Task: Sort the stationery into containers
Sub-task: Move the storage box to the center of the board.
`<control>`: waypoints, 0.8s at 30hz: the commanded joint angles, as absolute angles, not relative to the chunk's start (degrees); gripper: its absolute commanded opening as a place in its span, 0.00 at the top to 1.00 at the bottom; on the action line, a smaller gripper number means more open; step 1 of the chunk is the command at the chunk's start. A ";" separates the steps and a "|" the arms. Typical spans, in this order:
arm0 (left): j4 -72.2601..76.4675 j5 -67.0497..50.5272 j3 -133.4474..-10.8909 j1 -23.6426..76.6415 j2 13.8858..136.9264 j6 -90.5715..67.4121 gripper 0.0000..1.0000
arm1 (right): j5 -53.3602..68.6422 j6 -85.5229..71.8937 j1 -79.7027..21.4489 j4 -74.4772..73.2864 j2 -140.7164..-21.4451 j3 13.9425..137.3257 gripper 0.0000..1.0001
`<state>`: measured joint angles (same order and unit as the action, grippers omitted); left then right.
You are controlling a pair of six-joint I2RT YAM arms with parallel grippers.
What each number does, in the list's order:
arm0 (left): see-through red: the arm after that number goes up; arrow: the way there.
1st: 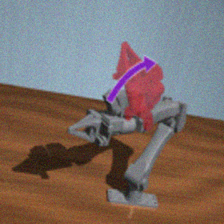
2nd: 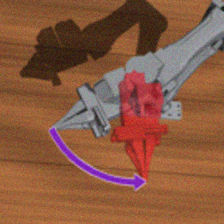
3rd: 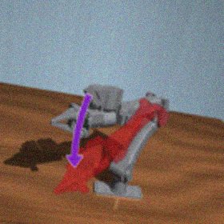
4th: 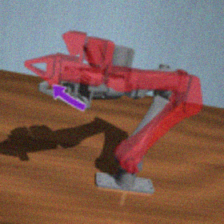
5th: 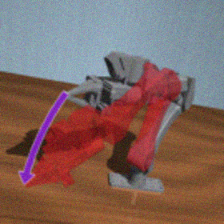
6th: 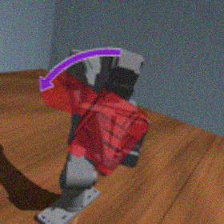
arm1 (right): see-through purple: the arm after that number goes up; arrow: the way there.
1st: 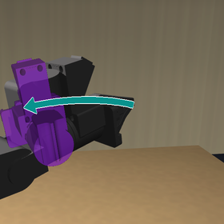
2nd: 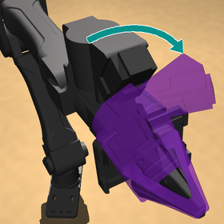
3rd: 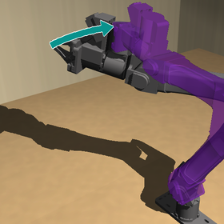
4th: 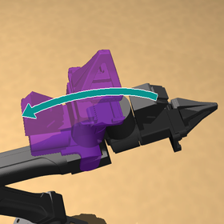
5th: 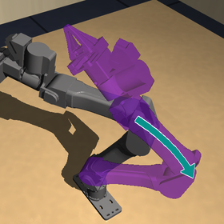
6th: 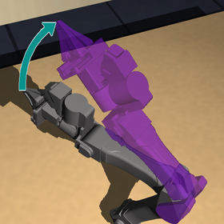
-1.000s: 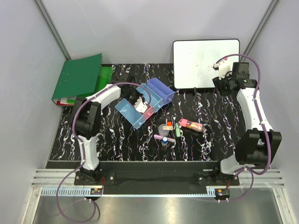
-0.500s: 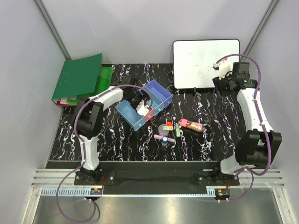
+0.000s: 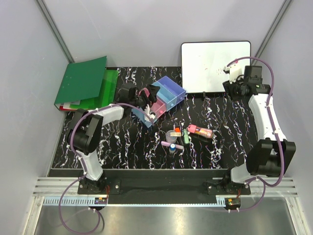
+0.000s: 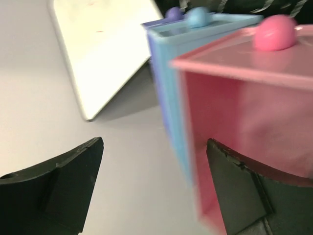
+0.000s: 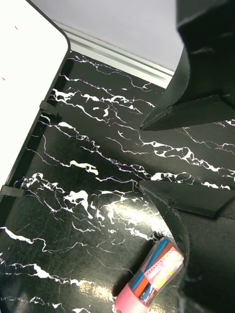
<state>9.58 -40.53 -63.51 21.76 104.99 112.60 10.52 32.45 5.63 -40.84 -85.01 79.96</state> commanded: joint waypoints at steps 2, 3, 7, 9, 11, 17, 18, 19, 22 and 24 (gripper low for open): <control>22.92 -38.76 -58.28 22.50 98.80 121.37 0.09 | 13.09 30.76 5.19 -41.48 -81.48 79.37 0.47; 18.59 -39.54 -57.75 22.15 97.92 124.42 0.10 | 13.27 30.33 5.19 -41.40 -81.30 79.45 0.47; 11.44 -42.36 -54.06 22.15 95.72 130.33 0.11 | 13.10 30.23 5.10 -41.84 -80.16 79.89 0.47; 9.58 -43.07 -53.52 22.15 95.80 132.18 0.11 | 12.48 30.85 5.10 -41.92 -79.54 79.98 0.47; 12.54 -39.50 -53.87 22.50 95.98 130.36 0.12 | 11.96 31.46 5.10 -42.54 -78.75 79.98 0.47; 3.21 -15.75 -61.94 31.89 89.83 88.26 0.16 | 11.95 32.17 5.10 -43.16 -78.05 79.63 0.48; -0.40 -14.51 -63.88 32.60 88.87 83.72 0.16 | 12.13 31.82 5.10 -43.15 -78.31 79.28 0.48; -7.57 -13.46 -66.94 33.04 88.51 79.84 0.16 | 12.56 31.47 5.10 -43.24 -78.22 79.10 0.48; -14.91 -12.39 -70.03 34.54 87.19 68.05 0.18 | 13.09 30.50 5.10 -43.15 -78.05 78.05 0.48; -19.31 -12.92 -71.71 35.15 86.75 62.51 0.20 | 12.92 30.67 5.10 -43.15 -77.70 77.44 0.48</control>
